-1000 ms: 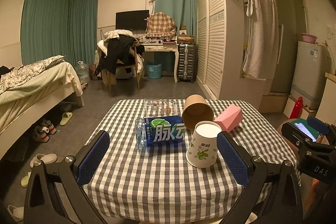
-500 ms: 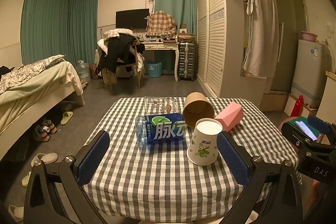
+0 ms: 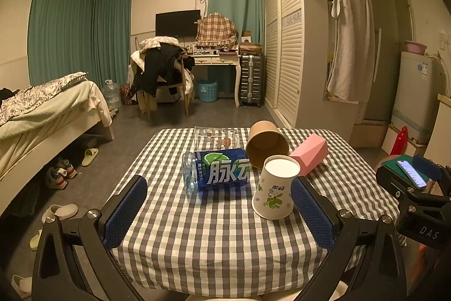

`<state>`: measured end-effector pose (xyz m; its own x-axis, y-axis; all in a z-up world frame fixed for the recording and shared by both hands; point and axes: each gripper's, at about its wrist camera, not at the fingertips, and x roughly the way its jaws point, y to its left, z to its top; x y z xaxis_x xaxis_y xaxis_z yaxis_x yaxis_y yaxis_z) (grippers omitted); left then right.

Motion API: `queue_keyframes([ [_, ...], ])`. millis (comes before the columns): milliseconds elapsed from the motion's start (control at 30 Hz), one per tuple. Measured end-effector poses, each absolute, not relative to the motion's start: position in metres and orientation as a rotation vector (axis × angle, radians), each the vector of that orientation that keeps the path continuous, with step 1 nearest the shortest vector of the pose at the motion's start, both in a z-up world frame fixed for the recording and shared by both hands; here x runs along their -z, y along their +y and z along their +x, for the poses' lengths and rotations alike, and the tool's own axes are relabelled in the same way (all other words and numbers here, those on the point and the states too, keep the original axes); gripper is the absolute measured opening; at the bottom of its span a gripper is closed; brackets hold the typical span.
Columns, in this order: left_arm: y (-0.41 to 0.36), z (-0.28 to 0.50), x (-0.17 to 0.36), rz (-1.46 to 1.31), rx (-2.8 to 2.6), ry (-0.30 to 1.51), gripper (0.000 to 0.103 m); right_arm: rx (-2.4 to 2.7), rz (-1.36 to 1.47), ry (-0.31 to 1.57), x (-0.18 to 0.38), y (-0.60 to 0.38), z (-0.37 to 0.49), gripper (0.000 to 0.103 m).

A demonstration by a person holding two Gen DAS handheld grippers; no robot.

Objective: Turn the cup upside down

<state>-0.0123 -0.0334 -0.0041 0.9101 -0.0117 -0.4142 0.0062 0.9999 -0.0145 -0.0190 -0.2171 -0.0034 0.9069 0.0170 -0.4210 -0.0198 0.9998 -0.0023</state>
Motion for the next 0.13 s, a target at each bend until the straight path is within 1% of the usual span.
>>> queue_keyframes([
  [133,-0.0318,-0.0130,0.0065,-0.016,0.010,0.431,0.103,-0.019,-0.005,0.439,0.0057,-0.2164,-0.0186,0.103],
])
